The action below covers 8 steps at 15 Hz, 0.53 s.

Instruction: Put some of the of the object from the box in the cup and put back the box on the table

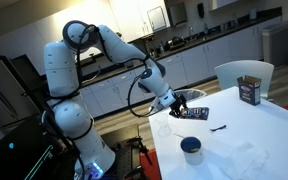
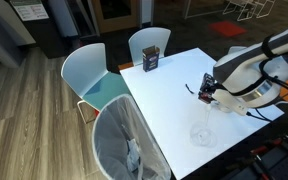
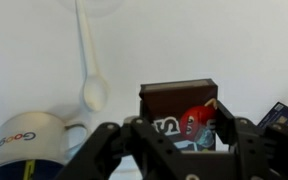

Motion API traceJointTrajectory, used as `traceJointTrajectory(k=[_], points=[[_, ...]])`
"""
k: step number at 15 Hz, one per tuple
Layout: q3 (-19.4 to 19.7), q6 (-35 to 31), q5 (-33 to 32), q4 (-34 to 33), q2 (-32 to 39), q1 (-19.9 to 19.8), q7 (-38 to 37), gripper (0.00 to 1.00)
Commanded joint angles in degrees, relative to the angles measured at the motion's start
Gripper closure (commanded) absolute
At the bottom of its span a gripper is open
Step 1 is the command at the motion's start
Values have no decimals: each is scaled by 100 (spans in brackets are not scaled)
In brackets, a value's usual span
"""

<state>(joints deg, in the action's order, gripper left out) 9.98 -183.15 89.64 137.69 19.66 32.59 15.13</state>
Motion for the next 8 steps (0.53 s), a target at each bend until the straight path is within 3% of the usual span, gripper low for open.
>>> traceJointTrajectory(k=[1,3,4,8], points=[[2,-2,3,3,17,5,3,38],[14,-2,3,11,45,-6,8,38],[27,-2,3,11,50,-14,11,63],[65,67,-602,-650,705,25,-265,63]])
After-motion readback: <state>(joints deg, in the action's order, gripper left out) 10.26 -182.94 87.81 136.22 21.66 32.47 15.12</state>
